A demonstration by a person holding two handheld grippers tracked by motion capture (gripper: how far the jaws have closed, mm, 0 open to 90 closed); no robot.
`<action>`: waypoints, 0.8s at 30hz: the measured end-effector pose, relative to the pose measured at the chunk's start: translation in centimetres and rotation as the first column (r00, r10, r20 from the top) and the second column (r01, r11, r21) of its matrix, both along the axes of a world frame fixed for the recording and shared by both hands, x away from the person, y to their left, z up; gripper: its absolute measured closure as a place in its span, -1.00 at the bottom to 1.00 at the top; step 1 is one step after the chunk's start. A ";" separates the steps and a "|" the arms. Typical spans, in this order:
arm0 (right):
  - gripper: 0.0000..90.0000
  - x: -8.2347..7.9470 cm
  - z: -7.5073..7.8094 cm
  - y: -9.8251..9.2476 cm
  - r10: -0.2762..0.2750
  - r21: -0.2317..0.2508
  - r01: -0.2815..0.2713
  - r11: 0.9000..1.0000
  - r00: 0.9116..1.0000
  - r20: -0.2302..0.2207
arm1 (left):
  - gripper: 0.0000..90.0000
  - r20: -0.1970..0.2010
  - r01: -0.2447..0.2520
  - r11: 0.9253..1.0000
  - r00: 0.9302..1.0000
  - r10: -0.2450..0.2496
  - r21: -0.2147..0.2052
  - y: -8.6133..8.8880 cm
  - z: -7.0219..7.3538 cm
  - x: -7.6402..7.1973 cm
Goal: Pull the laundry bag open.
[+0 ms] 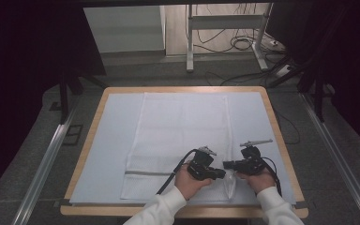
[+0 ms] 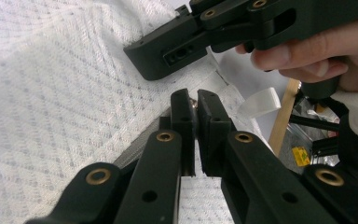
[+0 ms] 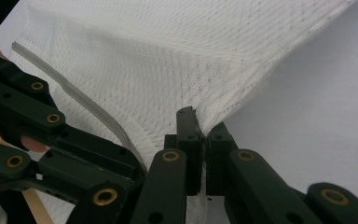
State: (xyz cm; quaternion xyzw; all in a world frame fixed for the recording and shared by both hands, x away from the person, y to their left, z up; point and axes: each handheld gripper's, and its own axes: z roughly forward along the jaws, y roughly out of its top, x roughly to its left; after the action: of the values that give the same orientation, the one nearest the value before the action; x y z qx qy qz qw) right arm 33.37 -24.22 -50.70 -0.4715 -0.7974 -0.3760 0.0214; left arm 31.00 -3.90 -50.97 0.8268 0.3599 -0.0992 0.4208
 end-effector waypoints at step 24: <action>0.94 0.0 0.2 -0.3 0.008 0.016 -0.008 1.000 1.000 0.017 | 0.93 -0.010 -0.007 1.000 1.000 0.007 -0.014 0.4 -0.2 0.1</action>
State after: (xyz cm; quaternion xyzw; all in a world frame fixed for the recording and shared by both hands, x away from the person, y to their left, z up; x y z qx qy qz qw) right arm 33.38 -24.55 -50.48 -0.4649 -0.7964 -0.3863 0.0197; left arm 31.06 -3.47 -51.19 0.8220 0.3643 -0.1045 0.4251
